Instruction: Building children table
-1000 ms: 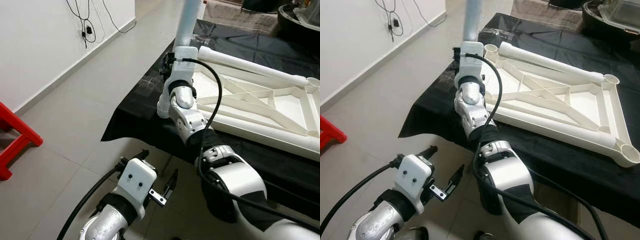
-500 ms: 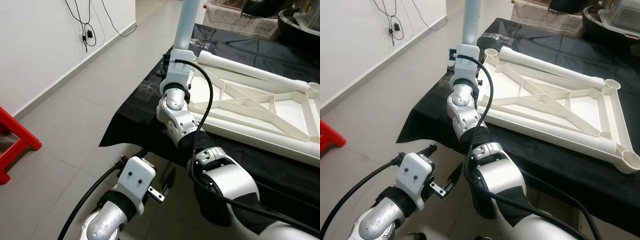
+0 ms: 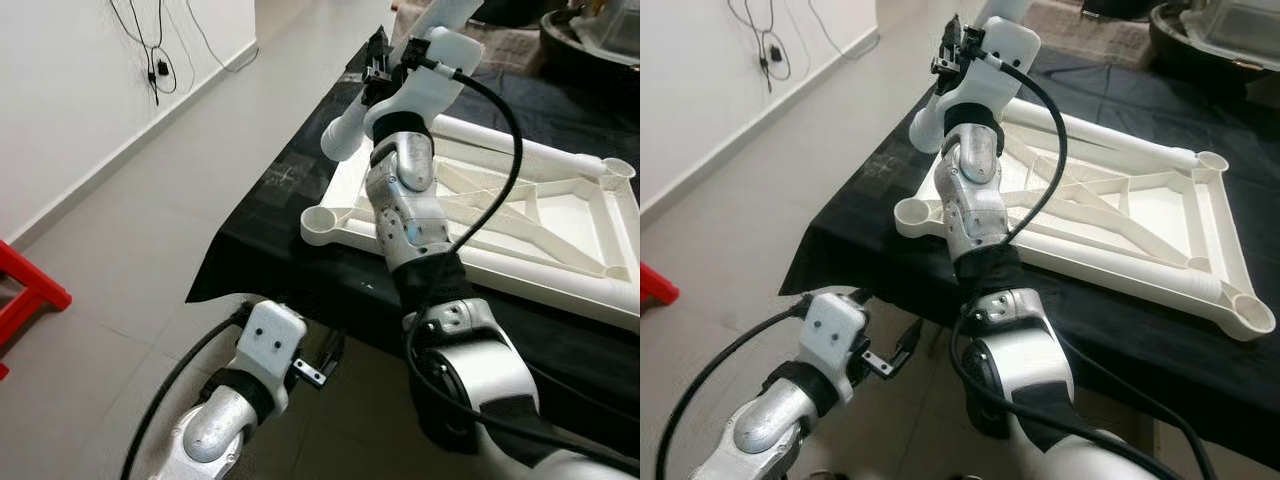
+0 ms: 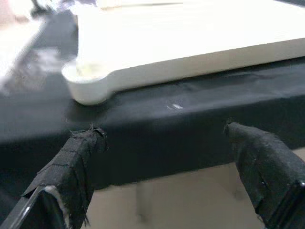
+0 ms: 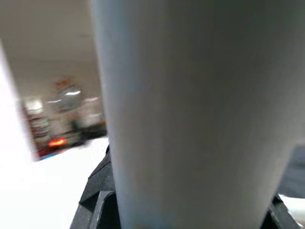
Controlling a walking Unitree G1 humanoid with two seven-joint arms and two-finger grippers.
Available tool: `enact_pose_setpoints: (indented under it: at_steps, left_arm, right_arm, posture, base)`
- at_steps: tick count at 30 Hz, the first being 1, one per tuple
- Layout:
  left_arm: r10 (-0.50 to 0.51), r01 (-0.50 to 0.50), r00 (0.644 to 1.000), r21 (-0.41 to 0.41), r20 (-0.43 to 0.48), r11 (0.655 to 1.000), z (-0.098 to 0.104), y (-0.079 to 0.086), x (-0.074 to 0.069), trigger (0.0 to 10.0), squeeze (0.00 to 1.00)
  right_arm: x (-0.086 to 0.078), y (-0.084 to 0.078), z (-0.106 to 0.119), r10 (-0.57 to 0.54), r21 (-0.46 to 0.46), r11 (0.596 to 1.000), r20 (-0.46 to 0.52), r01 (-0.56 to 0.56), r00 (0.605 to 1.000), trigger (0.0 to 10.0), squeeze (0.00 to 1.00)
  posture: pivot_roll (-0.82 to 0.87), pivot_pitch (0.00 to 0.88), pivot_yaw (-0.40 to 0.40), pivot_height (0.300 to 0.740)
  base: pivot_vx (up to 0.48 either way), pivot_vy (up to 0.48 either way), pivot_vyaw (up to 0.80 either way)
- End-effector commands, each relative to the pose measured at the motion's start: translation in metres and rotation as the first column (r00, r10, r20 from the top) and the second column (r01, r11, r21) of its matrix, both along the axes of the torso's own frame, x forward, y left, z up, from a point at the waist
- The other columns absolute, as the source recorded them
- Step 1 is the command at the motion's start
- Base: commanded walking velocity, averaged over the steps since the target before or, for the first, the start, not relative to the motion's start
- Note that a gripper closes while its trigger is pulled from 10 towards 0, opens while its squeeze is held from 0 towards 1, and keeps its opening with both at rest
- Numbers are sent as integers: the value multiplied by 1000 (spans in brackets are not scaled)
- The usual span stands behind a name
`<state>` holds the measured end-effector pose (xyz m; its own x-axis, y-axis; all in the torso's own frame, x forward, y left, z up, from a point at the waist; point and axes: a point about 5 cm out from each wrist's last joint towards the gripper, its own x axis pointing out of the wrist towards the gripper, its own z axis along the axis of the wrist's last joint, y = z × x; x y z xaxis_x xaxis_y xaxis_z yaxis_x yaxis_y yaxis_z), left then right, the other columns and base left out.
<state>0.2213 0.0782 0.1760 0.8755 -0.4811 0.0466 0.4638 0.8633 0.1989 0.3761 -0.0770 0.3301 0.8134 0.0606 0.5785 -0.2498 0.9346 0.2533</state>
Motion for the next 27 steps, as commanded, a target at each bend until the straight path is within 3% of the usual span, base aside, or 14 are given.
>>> enact_pose_setpoints:
  at_steps: [1,3,5,7,10,16,21,27]
  left_arm:
    - [55,-54,998,68,-8,996,-4,8,8,10000,0]
    - [55,-54,998,68,-8,996,-4,8,8,10000,0]
    - [117,-125,992,157,55,980,7,21,27,10000,0]
    - [117,-125,992,157,55,980,7,21,27,10000,0]
    - [131,-158,983,236,129,959,18,28,41,10000,0]
    - [120,-170,978,312,172,935,22,31,52,10000,0]
    - [133,-179,978,319,162,931,19,34,55,10000,0]
    - [203,-213,977,246,64,946,5,43,61,10000,0]
  right_arm:
    - [-4,4,-12,103,-29,994,-32,-103,994,10000,0]
    - [-4,4,-12,103,-29,994,-32,-103,994,10000,0]
    - [-13,5,-49,231,-46,970,-127,-238,965,10000,0]
    - [-13,5,-49,231,-46,970,-127,-238,965,10000,0]
    - [-24,8,-73,304,-61,946,-186,-320,934,10000,0]
    - [-32,3,-91,318,-69,937,-246,-343,916,10000,0]
    - [-35,2,-94,332,-68,931,-257,-360,908,10000,0]
    - [-46,3,-93,407,-34,902,-274,-431,872,10000,0]
  posture:
    - [209,41,-66,740]
    - [209,41,-66,740]
    - [203,21,-64,740]
    - [203,21,-64,740]
    - [198,6,-60,740]
    - [198,0,-62,740]
    - [192,0,-58,740]
    - [181,0,-60,740]
  base:
    - [0,0,0]
    - [0,0,0]
    - [0,0,0]
    - [0,0,0]
    - [0,0,0]
    - [0,0,0]
    - [0,0,0]
    - [0,0,0]
